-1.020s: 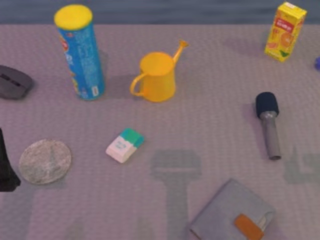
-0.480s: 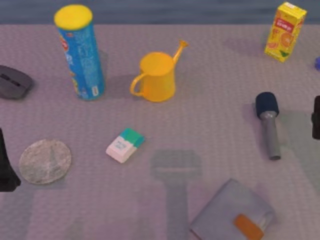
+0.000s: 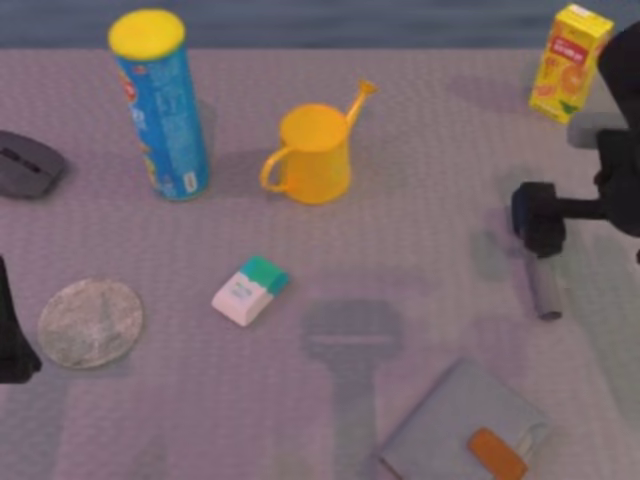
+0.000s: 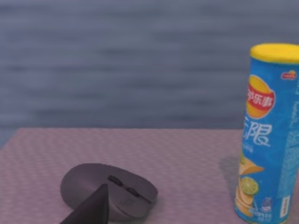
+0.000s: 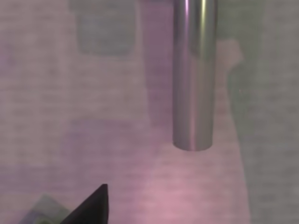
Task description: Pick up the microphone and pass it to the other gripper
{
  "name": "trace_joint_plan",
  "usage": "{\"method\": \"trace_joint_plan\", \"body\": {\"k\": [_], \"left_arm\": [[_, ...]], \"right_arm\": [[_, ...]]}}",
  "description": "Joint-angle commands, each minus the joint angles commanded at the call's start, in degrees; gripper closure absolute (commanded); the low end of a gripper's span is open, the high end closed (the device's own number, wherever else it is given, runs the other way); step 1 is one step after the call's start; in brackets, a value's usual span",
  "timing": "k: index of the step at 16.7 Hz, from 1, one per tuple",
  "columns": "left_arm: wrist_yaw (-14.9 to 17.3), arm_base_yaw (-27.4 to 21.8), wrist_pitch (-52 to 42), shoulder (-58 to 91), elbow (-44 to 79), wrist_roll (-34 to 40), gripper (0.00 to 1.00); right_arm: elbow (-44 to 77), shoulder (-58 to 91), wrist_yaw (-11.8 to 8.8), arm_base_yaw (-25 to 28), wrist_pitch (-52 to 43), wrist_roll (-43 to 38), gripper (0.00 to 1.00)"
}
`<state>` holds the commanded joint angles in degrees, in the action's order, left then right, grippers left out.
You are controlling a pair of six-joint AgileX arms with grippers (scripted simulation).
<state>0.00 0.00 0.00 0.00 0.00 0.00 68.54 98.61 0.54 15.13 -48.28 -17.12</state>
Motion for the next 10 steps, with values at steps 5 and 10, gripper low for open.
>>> {"method": "trace_joint_plan", "body": {"k": [5, 10], "left_arm": [[0.0, 0.0, 0.0, 0.0, 0.0, 0.0, 0.0], [0.0, 0.0, 0.0, 0.0, 0.0, 0.0, 0.0]], "right_arm": [[6.8, 8.5, 0.0, 1.5, -4.1, -1.5, 0.0], [6.7, 8.4, 0.0, 1.2, -4.0, -1.5, 0.0]]}}
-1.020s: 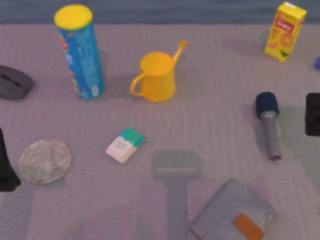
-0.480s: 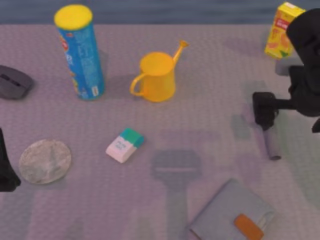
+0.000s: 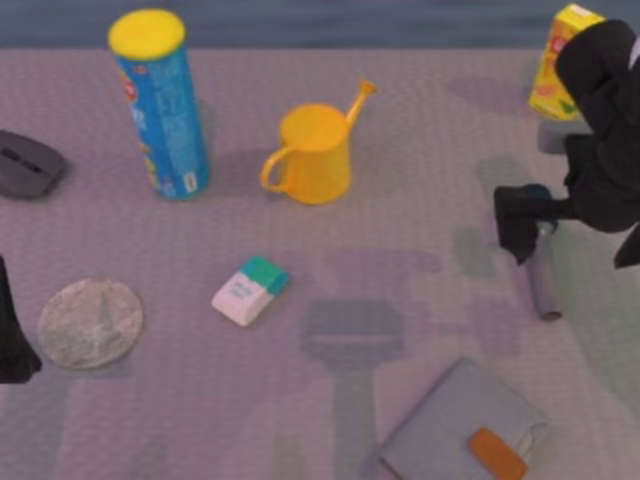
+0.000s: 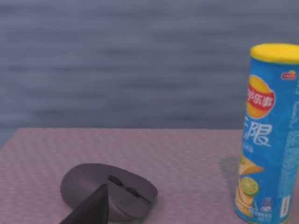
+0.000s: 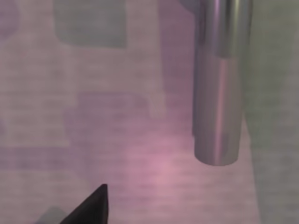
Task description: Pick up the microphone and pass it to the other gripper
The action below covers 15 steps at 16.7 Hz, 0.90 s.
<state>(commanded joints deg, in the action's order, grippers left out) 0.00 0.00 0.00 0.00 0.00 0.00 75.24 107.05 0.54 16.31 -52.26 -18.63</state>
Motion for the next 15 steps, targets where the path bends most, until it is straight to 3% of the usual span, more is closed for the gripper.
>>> {"method": "trace_joint_plan", "body": {"k": [3, 10, 15], "left_arm": [[0.0, 0.0, 0.0, 0.0, 0.0, 0.0, 0.0], [0.0, 0.0, 0.0, 0.0, 0.0, 0.0, 0.0], [0.0, 0.0, 0.0, 0.0, 0.0, 0.0, 0.0]], "right_arm": [[-0.9, 1.5, 0.0, 0.1, 2.2, 0.1, 0.0], [-6.8, 11.0, 0.1, 0.2, 17.9, -0.1, 0.0], [-7.6, 12.3, 0.1, 0.2, 19.8, -0.2, 0.0]]}}
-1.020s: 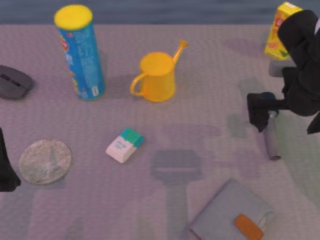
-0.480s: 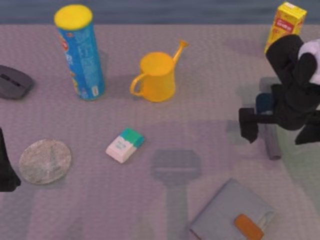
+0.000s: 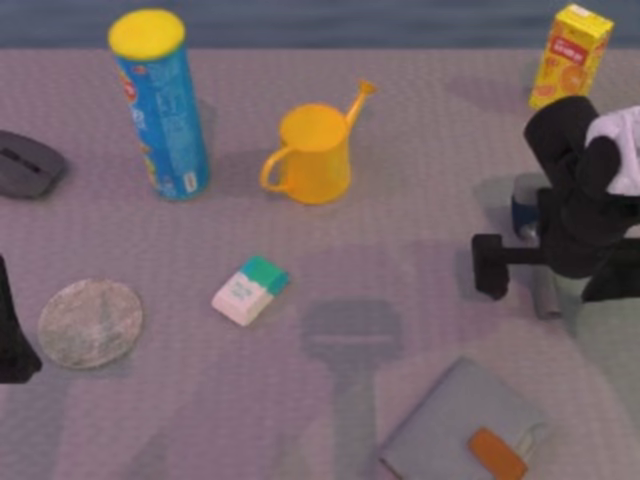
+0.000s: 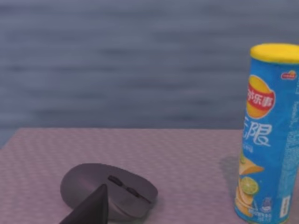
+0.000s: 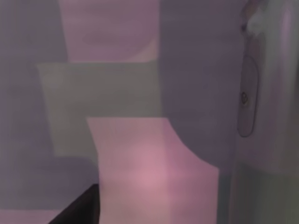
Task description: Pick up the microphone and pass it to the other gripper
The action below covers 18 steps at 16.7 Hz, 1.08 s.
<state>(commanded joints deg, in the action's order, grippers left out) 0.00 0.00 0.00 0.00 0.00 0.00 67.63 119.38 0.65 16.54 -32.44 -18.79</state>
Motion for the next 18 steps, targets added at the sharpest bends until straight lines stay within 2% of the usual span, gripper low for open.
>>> {"method": "trace_joint_plan", "body": {"k": [1, 14, 18], "left_arm": [[0.0, 0.0, 0.0, 0.0, 0.0, 0.0, 0.0], [0.0, 0.0, 0.0, 0.0, 0.0, 0.0, 0.0], [0.0, 0.0, 0.0, 0.0, 0.0, 0.0, 0.0]], "right_arm": [[0.0, 0.0, 0.0, 0.0, 0.0, 0.0, 0.0], [0.0, 0.0, 0.0, 0.0, 0.0, 0.0, 0.98], [0.0, 0.0, 0.0, 0.0, 0.0, 0.0, 1.0]]}}
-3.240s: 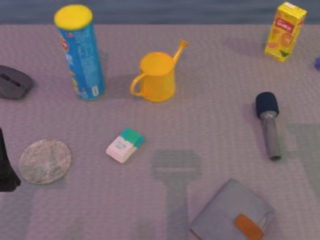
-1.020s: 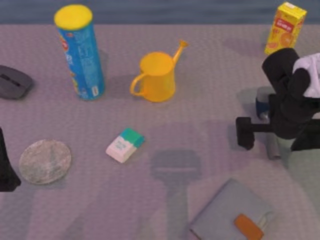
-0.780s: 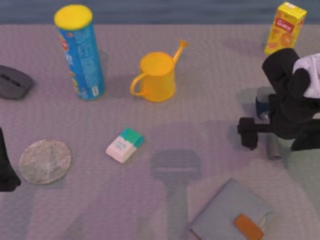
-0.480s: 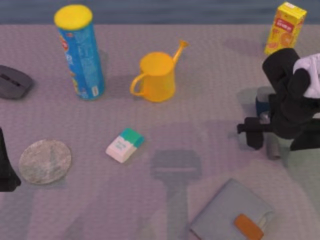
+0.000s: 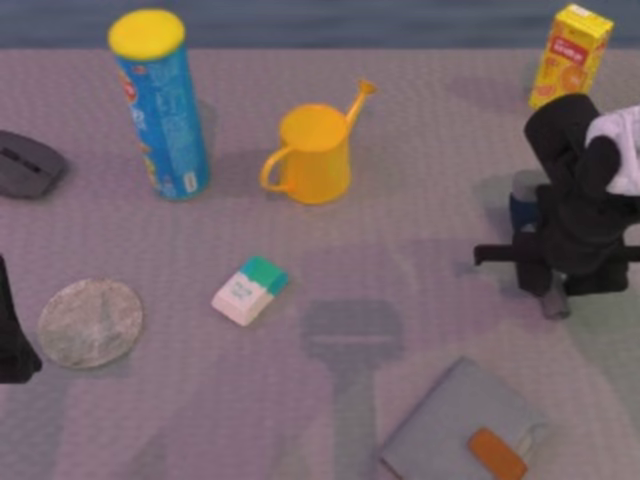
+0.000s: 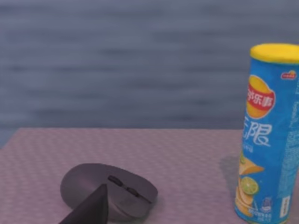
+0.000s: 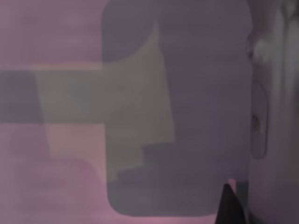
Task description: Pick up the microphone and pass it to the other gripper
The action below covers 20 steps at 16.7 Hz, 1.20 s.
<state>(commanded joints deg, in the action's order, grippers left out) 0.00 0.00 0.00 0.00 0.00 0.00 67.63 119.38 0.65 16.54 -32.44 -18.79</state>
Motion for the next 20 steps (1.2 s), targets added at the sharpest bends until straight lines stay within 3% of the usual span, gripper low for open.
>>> {"method": "trace_joint_plan", "body": {"k": [4, 5, 9, 14, 20], "left_arm": [[0.0, 0.0, 0.0, 0.0, 0.0, 0.0, 0.0], [0.0, 0.0, 0.0, 0.0, 0.0, 0.0, 0.0], [0.0, 0.0, 0.0, 0.0, 0.0, 0.0, 0.0], [0.0, 0.0, 0.0, 0.0, 0.0, 0.0, 0.0], [0.0, 0.0, 0.0, 0.0, 0.0, 0.0, 0.0]], "right_arm": [[0.0, 0.0, 0.0, 0.0, 0.0, 0.0, 1.0], [0.8, -2.5, 1.9, -0.2, -1.3, 1.2, 1.0], [0.0, -3.2, 0.4, -0.1, 2.3, 2.0, 1.0], [-3.9, -6.3, -5.9, -0.2, 18.8, 5.1, 1.0], [-11.9, -12.5, -16.5, -0.7, 48.6, 10.5, 1.0]]}}
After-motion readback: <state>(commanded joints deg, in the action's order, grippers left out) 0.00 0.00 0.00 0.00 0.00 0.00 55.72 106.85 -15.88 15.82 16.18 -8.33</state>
